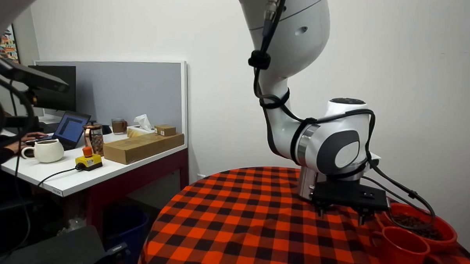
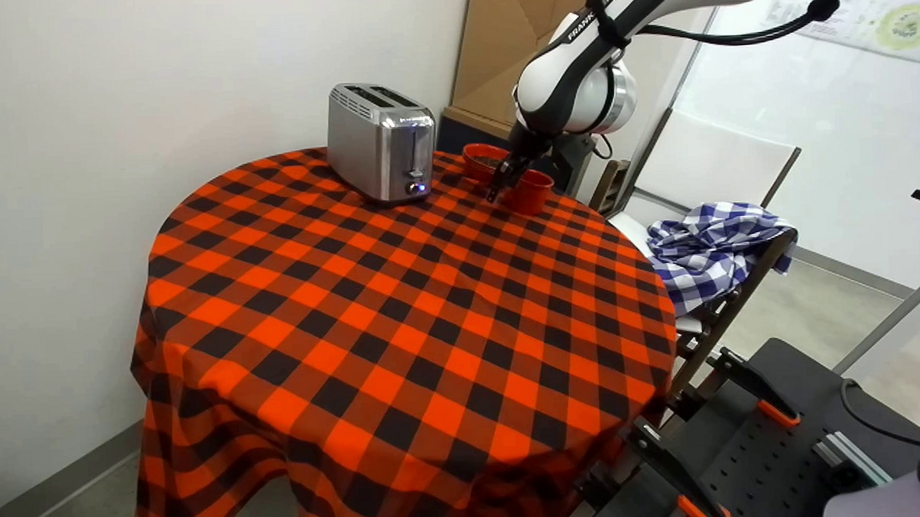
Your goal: Press the button on her toaster
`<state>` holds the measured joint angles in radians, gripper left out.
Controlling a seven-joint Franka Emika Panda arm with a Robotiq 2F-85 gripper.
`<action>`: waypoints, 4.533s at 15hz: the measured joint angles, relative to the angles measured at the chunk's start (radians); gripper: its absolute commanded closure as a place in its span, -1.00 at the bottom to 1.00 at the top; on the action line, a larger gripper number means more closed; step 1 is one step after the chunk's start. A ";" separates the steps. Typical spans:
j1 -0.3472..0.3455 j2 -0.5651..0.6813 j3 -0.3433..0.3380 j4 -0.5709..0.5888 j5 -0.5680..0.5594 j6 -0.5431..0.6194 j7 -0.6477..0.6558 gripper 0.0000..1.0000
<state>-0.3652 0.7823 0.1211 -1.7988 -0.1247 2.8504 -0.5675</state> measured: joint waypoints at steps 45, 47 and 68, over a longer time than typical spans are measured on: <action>0.043 0.436 0.107 0.667 0.027 -0.179 -0.001 -1.00; 0.043 0.443 0.110 0.686 0.033 -0.205 -0.004 -1.00; 0.102 0.490 0.082 0.746 0.055 -0.075 -0.030 -1.00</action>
<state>-0.2631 1.2718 0.2027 -1.0532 -0.0694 2.7752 -0.5971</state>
